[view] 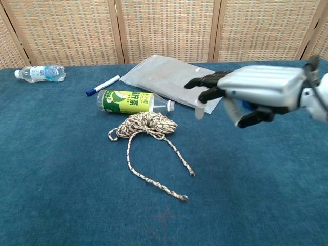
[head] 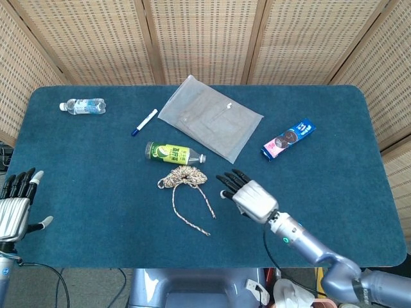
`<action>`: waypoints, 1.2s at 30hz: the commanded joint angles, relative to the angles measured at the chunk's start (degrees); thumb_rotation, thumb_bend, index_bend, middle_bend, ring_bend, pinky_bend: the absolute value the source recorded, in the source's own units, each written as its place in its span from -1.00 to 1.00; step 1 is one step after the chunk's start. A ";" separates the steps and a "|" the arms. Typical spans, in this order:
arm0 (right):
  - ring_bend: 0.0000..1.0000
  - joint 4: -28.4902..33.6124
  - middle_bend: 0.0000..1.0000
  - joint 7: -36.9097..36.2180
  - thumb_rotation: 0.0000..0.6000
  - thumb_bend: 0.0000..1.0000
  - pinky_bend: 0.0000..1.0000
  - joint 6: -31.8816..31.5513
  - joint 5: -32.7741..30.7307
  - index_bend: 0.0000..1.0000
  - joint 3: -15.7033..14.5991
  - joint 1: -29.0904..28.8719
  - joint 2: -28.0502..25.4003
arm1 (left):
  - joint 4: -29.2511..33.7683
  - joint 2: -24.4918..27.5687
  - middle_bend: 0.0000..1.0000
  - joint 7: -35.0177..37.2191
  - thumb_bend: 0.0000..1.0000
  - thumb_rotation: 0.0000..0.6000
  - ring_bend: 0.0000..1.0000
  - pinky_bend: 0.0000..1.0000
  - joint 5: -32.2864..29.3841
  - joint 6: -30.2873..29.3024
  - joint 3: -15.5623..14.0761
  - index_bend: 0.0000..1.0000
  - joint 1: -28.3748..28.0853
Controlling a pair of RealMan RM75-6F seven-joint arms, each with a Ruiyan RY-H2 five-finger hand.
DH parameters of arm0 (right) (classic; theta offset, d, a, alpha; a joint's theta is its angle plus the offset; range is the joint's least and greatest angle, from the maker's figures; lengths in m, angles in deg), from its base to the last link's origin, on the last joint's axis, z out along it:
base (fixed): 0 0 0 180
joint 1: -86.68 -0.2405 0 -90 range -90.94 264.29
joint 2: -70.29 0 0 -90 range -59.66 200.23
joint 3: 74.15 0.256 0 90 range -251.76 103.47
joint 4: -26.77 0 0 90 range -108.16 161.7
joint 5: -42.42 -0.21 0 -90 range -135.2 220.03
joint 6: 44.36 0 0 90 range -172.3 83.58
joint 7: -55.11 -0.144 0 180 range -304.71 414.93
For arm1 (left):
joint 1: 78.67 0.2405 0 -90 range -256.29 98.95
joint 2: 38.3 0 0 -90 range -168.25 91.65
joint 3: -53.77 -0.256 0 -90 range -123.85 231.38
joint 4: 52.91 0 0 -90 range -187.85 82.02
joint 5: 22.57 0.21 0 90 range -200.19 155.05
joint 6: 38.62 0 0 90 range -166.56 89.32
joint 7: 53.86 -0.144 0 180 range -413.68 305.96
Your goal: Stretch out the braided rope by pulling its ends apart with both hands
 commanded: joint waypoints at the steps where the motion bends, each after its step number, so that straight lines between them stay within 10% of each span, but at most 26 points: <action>1: -1.00 -5.65 -1.00 2.05 1.00 1.00 -1.00 4.06 -2.66 -0.35 0.80 -4.27 6.94 | 0.17 -0.29 -1.00 -0.58 -1.00 1.00 -1.00 -1.00 -0.39 0.26 0.14 -1.00 -0.24; 36: -1.00 -13.11 -1.00 8.02 1.00 1.00 -1.00 3.26 -12.41 -0.18 -6.48 -7.22 15.11 | 0.66 -0.62 -1.00 -1.55 -1.00 1.00 -1.00 -1.00 -1.12 0.45 -0.23 -1.00 -0.69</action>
